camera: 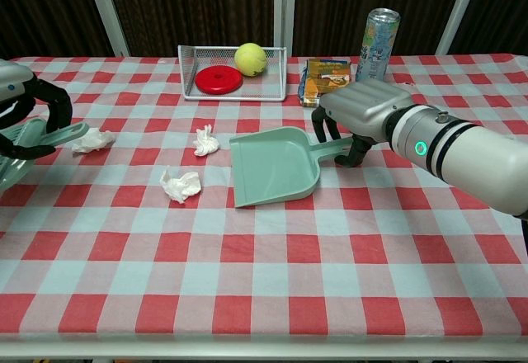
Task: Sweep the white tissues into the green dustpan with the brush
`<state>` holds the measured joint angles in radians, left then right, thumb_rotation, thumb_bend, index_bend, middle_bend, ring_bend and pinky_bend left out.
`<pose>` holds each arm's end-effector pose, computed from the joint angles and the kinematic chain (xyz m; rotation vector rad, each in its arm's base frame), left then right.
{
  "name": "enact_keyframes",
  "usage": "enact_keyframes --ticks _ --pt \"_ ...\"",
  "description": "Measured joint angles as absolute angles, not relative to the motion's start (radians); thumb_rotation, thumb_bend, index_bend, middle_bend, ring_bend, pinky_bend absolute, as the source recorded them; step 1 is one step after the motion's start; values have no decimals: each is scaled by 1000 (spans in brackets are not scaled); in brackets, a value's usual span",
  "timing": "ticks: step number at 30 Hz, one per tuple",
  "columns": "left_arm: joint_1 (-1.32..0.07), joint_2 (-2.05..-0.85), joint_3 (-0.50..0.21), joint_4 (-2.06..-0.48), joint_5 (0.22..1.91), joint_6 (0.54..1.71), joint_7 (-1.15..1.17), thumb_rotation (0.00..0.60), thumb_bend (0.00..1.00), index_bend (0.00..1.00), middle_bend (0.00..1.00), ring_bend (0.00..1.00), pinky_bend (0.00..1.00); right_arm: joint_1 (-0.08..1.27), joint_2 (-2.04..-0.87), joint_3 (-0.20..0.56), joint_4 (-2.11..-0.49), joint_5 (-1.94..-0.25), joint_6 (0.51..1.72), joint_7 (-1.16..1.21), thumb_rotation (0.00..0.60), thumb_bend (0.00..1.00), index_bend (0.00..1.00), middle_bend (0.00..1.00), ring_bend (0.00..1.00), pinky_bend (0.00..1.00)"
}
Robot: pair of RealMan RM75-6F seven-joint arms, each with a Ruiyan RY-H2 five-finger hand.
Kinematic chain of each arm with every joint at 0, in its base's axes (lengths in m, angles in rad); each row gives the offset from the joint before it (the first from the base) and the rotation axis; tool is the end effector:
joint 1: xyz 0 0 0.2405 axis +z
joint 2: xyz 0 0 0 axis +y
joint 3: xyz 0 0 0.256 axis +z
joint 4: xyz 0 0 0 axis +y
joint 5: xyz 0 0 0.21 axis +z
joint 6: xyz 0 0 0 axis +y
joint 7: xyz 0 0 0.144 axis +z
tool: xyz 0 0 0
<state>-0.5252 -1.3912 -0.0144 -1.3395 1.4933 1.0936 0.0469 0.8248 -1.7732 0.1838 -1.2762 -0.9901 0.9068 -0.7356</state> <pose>-0.2551 0.2996 0.0389 -1.8951 -0.8260 -0.8583 -0.1295 -0.3496 -0.0813 1.9934 -0.6711 0.6659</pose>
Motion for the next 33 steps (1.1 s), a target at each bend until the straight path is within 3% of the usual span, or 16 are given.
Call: enact_keyframes --ticks 8,20,26,33 --pt "-551 -1403 -28 -1283 1487 1057 -12 600 416 536 562 769 881 830 -1738 189 -1322 -973 917 -741 600 327 675 594 335 244" --pt "-640 -1499 -70 -1017 1471 954 -190 600 417 535 561 757 869 854 -1636 197 -1467 -815 942 -848 600 327 691 603 336 244" --pt "-697 -1570 -69 -896 1483 884 -318 600 418 535 560 752 868 887 -1661 182 -1452 -751 953 -894 600 327 692 604 336 244" --pt "-739 -1614 -64 -862 1515 879 -471 600 422 535 560 744 868 923 -1725 179 -1392 -728 952 -898 600 327 693 603 336 244"
